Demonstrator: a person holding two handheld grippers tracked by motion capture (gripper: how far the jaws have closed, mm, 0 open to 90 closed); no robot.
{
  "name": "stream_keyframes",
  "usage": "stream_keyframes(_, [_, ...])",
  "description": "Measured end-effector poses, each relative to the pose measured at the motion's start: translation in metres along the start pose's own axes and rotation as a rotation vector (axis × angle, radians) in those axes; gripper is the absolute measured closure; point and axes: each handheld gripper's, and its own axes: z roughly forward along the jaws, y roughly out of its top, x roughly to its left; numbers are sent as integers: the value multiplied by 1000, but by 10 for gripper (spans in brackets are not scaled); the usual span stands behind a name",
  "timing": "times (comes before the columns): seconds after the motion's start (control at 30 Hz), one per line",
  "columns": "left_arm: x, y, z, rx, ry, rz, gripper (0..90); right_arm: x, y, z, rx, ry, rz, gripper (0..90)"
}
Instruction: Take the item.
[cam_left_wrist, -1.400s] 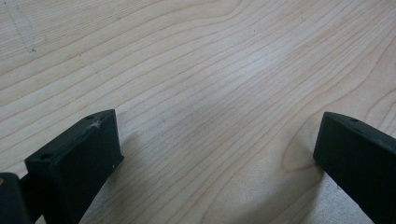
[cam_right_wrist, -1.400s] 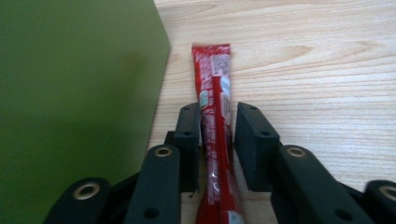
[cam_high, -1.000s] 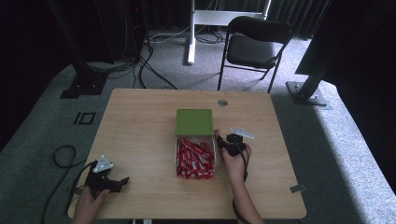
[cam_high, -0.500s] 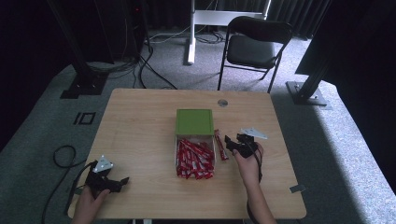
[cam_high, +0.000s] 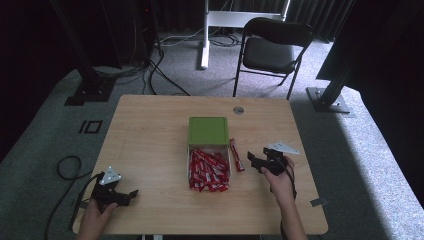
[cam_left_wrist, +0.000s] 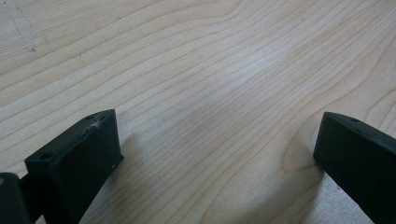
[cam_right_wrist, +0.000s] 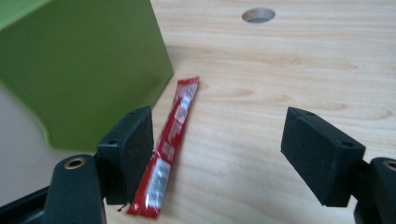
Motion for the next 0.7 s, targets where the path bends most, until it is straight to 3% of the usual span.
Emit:
stream_keyframes(0.13, [0,0,0,0,0,-1,15,-3,-3,-2,4,-13,-12,249])
stream_keyframes(0.33, [0,0,0,0,0,0,15,-14,-14,-8,9,5,-14,198])
stream_keyframes(0.53, [0,0,0,-1,0,0,15,-21,-27,-18,2,32,-70,192])
stream_keyframes(0.7, [0,0,0,-1,0,0,15,-23,-34,-23,29,49,-103,192])
